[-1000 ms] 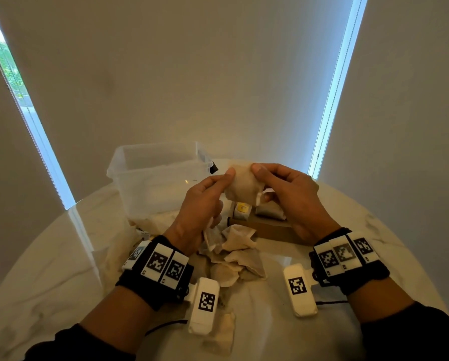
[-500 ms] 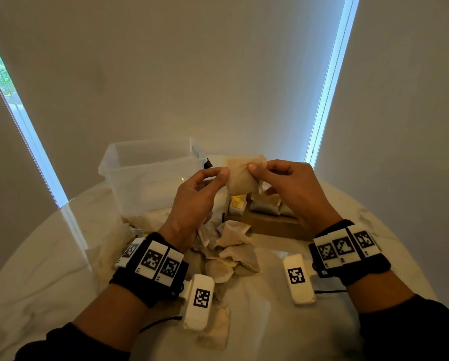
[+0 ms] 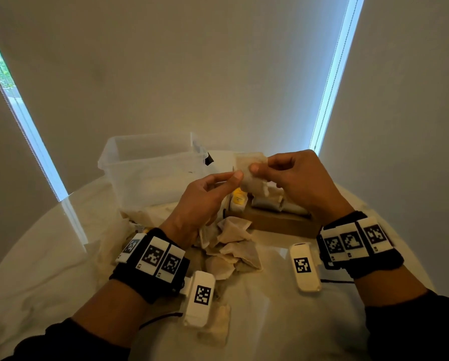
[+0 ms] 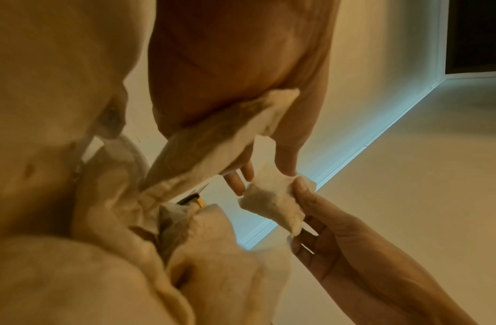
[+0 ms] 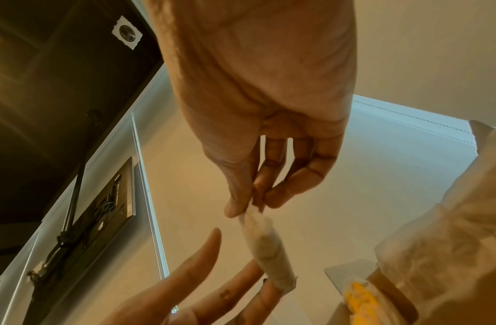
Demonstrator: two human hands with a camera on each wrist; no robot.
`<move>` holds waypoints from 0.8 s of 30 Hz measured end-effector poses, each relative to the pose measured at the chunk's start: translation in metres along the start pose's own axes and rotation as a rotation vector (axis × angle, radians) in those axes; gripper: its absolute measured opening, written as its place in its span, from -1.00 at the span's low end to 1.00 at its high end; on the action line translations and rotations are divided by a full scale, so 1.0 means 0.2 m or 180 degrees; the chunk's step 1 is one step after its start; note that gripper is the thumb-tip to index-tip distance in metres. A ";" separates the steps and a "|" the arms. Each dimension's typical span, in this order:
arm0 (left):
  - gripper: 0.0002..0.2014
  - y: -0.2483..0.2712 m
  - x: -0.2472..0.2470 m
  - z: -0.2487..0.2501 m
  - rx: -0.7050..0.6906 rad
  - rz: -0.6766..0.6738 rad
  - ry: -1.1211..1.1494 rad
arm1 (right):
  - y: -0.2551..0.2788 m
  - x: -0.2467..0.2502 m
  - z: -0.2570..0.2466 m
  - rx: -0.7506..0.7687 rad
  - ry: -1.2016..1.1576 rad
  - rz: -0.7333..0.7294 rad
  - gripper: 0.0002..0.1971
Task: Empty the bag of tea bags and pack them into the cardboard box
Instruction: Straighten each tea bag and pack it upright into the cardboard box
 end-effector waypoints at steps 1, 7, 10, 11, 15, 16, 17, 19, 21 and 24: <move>-0.62 0.01 -0.01 0.00 0.0036 -0.0027 -0.0029 | 0.00 -0.01 0.00 -0.0029 0.0010 -0.0043 -0.77; -0.61 0.05 -0.05 0.04 0.0020 -0.0116 0.0166 | 0.00 -0.04 0.02 -0.0123 0.0000 -0.0227 -0.71; -0.66 0.05 -0.05 0.06 -0.0128 -0.0095 0.0157 | 0.00 -0.05 0.04 -0.0263 -0.0033 -0.0463 -0.74; -0.67 0.04 -0.04 0.06 -0.0139 -0.0055 0.0124 | -0.01 -0.04 0.06 -0.0313 0.0010 -0.0476 -0.75; -0.72 0.01 0.00 -0.01 0.0104 -0.0052 -0.0086 | -0.08 0.10 0.16 -0.0318 0.0441 -0.0049 -0.70; -0.73 0.01 0.00 -0.04 0.0221 -0.0108 -0.0177 | -0.10 0.11 0.20 -0.0372 0.0575 -0.0059 -0.69; -0.74 0.01 0.00 -0.06 0.0310 -0.0158 -0.0272 | -0.11 0.10 0.24 -0.0463 0.0691 -0.0151 -0.69; -0.74 0.00 0.01 -0.09 0.0404 -0.0217 -0.0438 | -0.12 0.05 0.31 -0.0592 0.0901 -0.0430 -0.70; -0.74 0.00 0.00 -0.10 0.0459 -0.0273 -0.0571 | -0.13 0.01 0.32 -0.0603 0.1016 -0.0716 -0.72; -0.75 0.01 -0.02 -0.10 0.0493 -0.0379 -0.0691 | -0.10 -0.06 0.32 -0.0742 0.0720 -0.1173 -0.77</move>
Point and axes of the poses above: each hand's wrist, its own y-axis away from the middle knuckle, its own x-axis out of the back of the hand, z = x × y, the point moved 9 cm from there along -y, towards the middle knuckle, and after that the axes turned 12 degrees about y, right-handed, at the moved point
